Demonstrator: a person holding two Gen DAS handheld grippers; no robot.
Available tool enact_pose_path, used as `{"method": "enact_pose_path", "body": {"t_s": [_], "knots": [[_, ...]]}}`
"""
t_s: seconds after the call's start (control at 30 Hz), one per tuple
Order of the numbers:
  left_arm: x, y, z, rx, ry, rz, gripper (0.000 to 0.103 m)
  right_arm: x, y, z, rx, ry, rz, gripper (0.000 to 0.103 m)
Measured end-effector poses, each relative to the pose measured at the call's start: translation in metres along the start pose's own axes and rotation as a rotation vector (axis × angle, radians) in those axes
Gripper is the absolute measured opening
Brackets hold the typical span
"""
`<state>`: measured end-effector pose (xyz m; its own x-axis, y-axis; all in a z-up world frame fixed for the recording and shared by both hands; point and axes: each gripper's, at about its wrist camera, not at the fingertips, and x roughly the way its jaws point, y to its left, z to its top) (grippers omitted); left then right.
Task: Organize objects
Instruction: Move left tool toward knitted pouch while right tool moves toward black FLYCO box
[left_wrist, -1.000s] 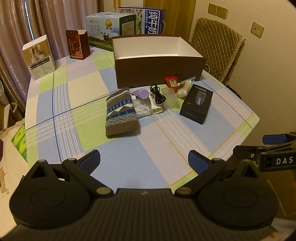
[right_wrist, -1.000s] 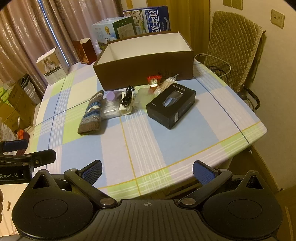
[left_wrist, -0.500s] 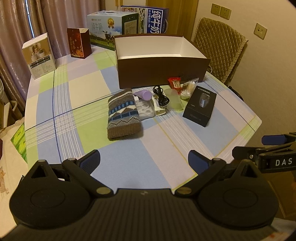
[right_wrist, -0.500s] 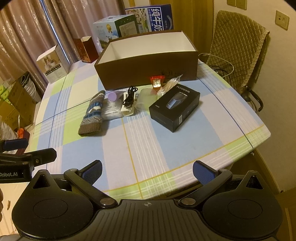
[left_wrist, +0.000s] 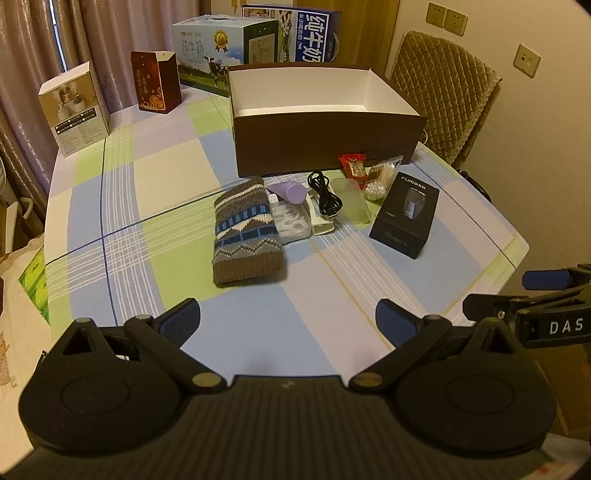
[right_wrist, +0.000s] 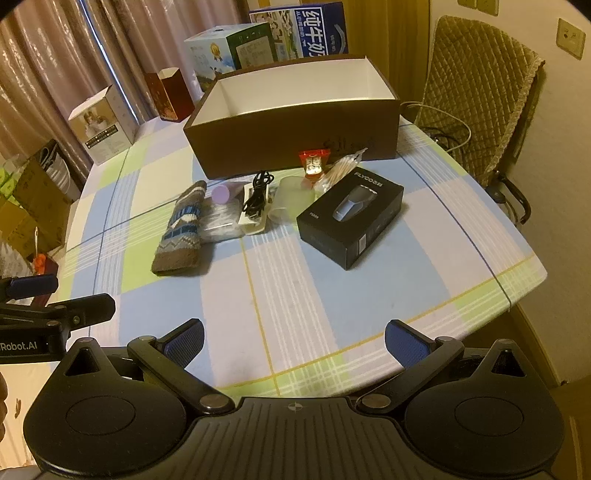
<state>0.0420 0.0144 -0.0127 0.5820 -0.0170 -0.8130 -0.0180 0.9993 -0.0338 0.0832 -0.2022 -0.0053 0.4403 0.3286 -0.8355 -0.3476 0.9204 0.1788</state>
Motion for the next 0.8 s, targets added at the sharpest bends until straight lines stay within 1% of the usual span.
{"method": "enact_pose_path", "body": {"t_s": [0.57, 0.8], "knots": [[0.022, -0.001, 0.026, -0.038, 0.016, 0.027, 0.100, 0.025, -0.013, 0.032, -0.035, 0.028, 0.016, 0.101], [0.036, 0.001, 0.035, -0.058, 0.028, 0.061, 0.100, 0.040, -0.024, 0.047, -0.027, 0.040, 0.033, 0.101]]}}
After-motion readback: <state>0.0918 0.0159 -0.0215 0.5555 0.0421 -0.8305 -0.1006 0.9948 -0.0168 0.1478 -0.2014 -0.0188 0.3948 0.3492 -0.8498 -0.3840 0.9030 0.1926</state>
